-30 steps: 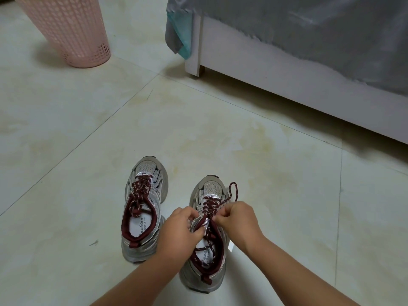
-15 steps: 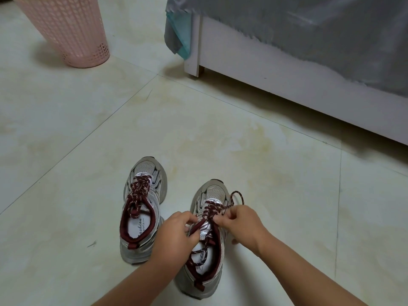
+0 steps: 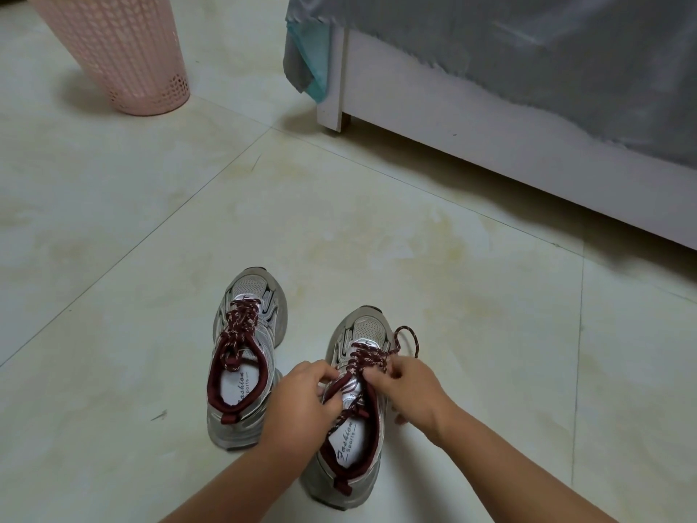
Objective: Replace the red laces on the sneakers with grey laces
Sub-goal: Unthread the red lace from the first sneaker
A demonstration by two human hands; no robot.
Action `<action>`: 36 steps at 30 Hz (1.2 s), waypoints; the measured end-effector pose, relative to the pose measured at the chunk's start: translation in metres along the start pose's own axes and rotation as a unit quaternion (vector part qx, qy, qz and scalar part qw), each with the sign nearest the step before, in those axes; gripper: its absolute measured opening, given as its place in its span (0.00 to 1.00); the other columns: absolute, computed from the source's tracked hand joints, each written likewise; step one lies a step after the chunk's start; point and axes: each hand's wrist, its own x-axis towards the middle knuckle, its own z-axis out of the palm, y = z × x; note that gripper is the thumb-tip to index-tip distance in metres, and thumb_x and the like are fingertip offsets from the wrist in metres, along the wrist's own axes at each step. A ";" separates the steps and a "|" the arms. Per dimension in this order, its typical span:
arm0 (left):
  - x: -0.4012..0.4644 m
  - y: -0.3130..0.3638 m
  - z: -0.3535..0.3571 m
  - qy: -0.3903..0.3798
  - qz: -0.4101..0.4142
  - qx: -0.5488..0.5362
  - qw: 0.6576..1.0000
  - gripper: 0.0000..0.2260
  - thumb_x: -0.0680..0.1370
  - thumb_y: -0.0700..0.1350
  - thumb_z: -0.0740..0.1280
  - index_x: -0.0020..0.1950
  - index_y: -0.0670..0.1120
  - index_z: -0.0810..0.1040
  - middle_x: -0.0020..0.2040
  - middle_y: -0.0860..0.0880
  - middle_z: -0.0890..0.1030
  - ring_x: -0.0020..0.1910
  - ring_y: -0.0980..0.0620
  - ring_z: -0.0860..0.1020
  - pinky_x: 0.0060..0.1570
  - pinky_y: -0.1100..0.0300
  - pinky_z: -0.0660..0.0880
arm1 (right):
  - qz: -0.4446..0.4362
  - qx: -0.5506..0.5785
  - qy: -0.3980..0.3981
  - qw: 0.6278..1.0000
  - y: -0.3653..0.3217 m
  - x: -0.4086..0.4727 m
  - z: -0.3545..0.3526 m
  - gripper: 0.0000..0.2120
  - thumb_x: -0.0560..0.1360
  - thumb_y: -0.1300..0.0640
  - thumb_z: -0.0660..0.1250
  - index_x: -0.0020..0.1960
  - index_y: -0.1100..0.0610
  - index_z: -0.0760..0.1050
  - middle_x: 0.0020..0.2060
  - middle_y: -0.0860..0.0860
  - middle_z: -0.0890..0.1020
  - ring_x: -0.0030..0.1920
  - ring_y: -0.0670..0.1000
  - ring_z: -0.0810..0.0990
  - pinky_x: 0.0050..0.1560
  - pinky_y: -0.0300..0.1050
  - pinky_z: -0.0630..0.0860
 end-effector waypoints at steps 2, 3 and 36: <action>0.000 0.000 0.000 0.000 -0.001 0.001 1.000 0.06 0.71 0.45 0.70 0.45 0.54 0.77 0.43 0.57 0.76 0.37 0.65 0.74 0.34 0.76 0.66 | -0.003 0.032 -0.010 0.999 0.004 0.001 0.003 0.12 0.75 0.57 0.66 0.36 0.57 0.65 0.31 0.52 0.70 0.33 0.52 0.69 0.36 0.46 0.69; 0.000 0.000 0.000 -0.002 -0.002 -0.002 1.000 0.05 0.71 0.45 0.70 0.45 0.54 0.77 0.43 0.57 0.76 0.37 0.65 0.74 0.34 0.76 0.66 | -0.017 0.018 0.001 1.000 0.005 0.004 0.002 0.11 0.75 0.59 0.65 0.36 0.58 0.66 0.31 0.53 0.70 0.34 0.51 0.68 0.38 0.46 0.69; 0.001 -0.002 0.001 -0.005 -0.012 -0.022 1.000 0.06 0.71 0.44 0.70 0.46 0.53 0.78 0.45 0.56 0.77 0.38 0.62 0.76 0.39 0.68 0.72 | 0.026 0.103 0.042 0.993 0.008 0.013 -0.007 0.07 0.74 0.62 0.67 0.39 0.61 0.71 0.30 0.57 0.71 0.31 0.52 0.68 0.36 0.46 0.69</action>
